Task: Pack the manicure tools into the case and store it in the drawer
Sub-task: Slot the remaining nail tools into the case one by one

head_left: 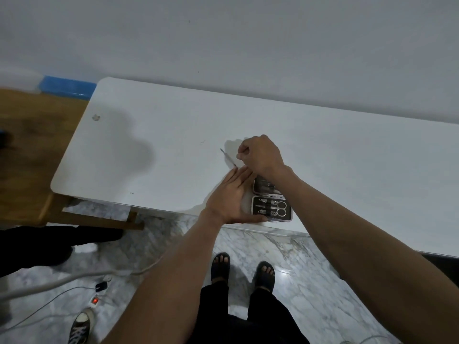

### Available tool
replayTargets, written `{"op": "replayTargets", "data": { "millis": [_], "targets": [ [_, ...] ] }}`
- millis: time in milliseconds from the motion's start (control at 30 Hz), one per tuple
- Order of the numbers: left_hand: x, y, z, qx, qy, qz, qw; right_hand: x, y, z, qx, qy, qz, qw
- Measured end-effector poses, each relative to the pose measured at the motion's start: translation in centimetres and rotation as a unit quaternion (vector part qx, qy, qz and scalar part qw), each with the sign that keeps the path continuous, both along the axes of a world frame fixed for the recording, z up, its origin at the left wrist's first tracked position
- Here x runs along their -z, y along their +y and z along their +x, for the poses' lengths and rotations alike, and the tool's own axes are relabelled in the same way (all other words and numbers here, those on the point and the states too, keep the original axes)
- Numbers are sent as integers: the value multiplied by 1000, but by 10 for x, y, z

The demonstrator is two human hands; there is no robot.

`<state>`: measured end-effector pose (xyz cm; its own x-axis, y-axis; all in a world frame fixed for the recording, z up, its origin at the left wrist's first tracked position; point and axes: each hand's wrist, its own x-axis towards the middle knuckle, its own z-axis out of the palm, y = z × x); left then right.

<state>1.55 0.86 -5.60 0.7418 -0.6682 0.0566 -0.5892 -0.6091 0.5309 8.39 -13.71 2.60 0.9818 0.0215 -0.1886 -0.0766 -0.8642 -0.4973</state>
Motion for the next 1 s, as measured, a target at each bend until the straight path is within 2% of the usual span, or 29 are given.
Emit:
{"op": "replayTargets", "data": {
  "millis": [300,400,500,600,667,1000],
  "targets": [
    [6,0,2,0,-6,-61,998,19,26,21,-11,28,-16,999],
    [10,0,1,-8,-16,-57,998,19,25,29,-7,27,-25,999],
    [10,2,0,-12,-17,-44,999,19,18,38,-7,28,-59,998],
    [8,3,0,-14,-16,-41,999,20,15,42,-55,40,-128,989],
    [6,2,-1,-12,-16,-38,999,20,15,43,-69,53,-138,987],
    [0,3,-1,0,3,27,1000,6,-33,27,8,79,18,997]
  ]
}}
